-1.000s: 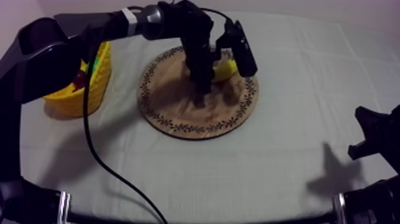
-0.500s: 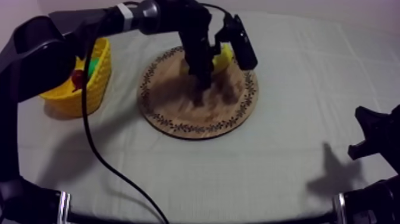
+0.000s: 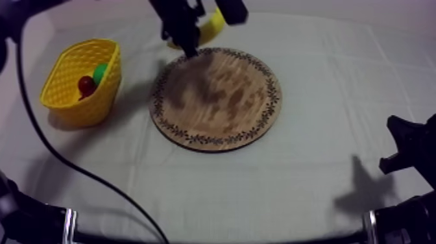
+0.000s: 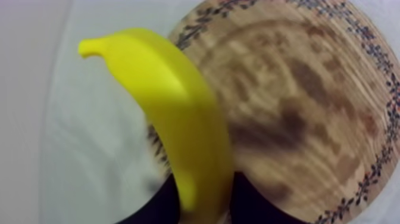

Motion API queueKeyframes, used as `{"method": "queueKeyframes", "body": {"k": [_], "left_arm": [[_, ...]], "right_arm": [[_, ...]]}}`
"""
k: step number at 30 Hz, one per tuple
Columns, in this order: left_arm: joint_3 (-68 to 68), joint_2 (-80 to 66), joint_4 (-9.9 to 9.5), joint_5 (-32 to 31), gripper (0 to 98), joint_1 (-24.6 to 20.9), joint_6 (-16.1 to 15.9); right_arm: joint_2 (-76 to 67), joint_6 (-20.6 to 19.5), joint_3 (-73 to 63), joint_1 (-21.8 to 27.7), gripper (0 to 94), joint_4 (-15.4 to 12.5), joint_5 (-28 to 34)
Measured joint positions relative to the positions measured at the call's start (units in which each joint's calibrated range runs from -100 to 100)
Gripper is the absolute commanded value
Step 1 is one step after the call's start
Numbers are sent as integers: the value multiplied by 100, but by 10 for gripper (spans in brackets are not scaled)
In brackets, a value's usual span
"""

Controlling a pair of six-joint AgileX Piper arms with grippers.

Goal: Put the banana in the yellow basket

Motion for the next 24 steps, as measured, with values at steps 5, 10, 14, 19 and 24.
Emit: {"method": "queueKeyframes", "body": {"k": [5,10,14,19,24], "left_arm": [[477,-940,-72,42,294,-326,49],[954,-1766,-254,163,291,-683,165],[1374,-2442,-447,442,281,-830,391],[1762,-3061,-551,884,265,-914,750],[1656,-3266,-387,1159,284,-1134,1240]], "right_arm": [[0,0,0,0,3,0,0],[0,0,0,0,3,0,6],[0,0,0,0,3,0,16],[0,0,0,0,3,0,16],[0,0,0,0,3,0,16]]}}
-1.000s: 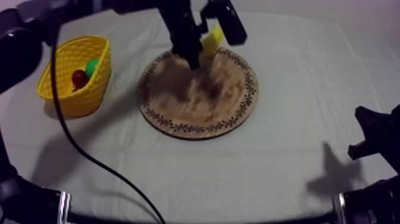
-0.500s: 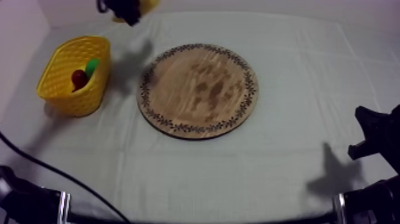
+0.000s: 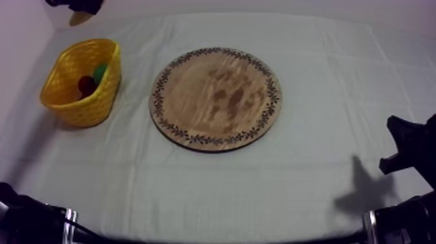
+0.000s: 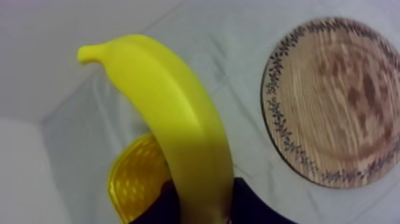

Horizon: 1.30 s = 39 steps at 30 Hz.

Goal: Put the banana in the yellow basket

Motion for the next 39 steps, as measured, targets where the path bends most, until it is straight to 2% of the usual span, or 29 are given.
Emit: {"method": "queueKeyframes", "body": {"k": [9,14,21,39], "left_arm": [[-54,351,81,151,302,-494,864],[23,745,95,160,293,-742,1123],[463,1292,103,115,276,-971,1168],[956,1751,41,-91,259,-1060,1130]], "right_arm": [[0,0,0,0,3,0,-7],[0,0,0,0,3,0,-7],[0,0,0,0,3,0,-7],[0,0,0,0,3,0,-6]]}}
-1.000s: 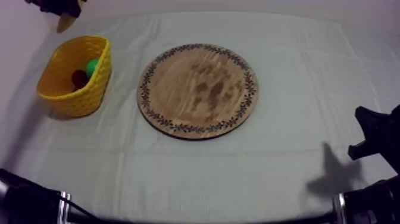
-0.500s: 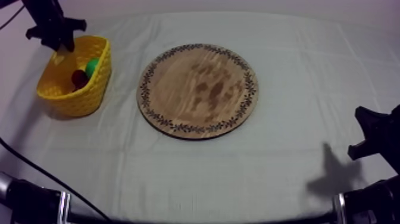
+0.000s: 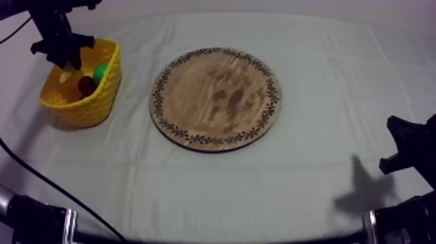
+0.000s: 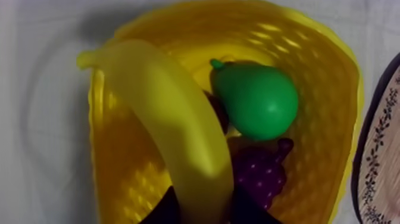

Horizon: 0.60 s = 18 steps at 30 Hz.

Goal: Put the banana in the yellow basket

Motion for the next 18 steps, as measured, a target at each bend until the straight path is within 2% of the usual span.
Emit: {"method": "queueKeyframes", "body": {"k": [3,7,10,14,18], "left_arm": [[51,-46,-5,7,291,25,-14],[153,-141,-6,78,549,55,19],[212,-233,-3,151,656,65,58],[246,-379,14,190,700,69,35],[323,-536,31,204,689,91,4]], "right_arm": [[0,0,0,0,3,0,0],[0,0,0,0,3,0,0],[0,0,0,0,3,0,0],[0,0,0,0,3,0,0],[0,0,0,0,3,0,0]]}}
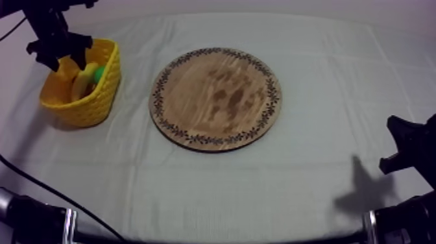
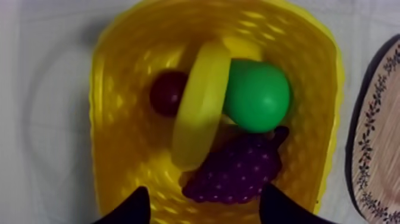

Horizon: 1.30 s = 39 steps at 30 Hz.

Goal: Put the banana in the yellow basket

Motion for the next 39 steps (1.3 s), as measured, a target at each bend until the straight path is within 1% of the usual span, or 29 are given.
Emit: {"method": "queueKeyframes", "body": {"k": [3,7,9,14,17,20,22,26,30,34,39], "left_arm": [[40,-126,6,-17,638,15,-25],[93,-389,13,-208,532,6,-8],[108,-601,46,-382,457,-33,-21],[248,-1321,130,-858,193,-11,-70],[440,-1884,170,-1057,100,76,-86],[746,-2538,272,-1162,60,138,-137],[1008,-3032,296,-1279,49,139,-196],[1613,-3978,270,-1703,19,62,-339],[2434,-4978,211,-2231,5,-17,-392],[3128,-5979,282,-2456,2,-139,-436],[3848,-7195,332,-2725,0,-326,-400]], "right_arm": [[0,0,0,0,3,0,0],[0,0,0,0,3,0,0],[0,0,0,0,3,0,0],[0,0,0,0,3,0,0],[0,0,0,0,3,0,0],[0,0,0,0,3,0,-11],[0,0,0,0,3,0,-11],[0,0,0,0,3,0,-11],[0,0,0,0,3,0,-3],[0,0,0,0,3,0,7],[0,0,0,0,3,0,7]]}}
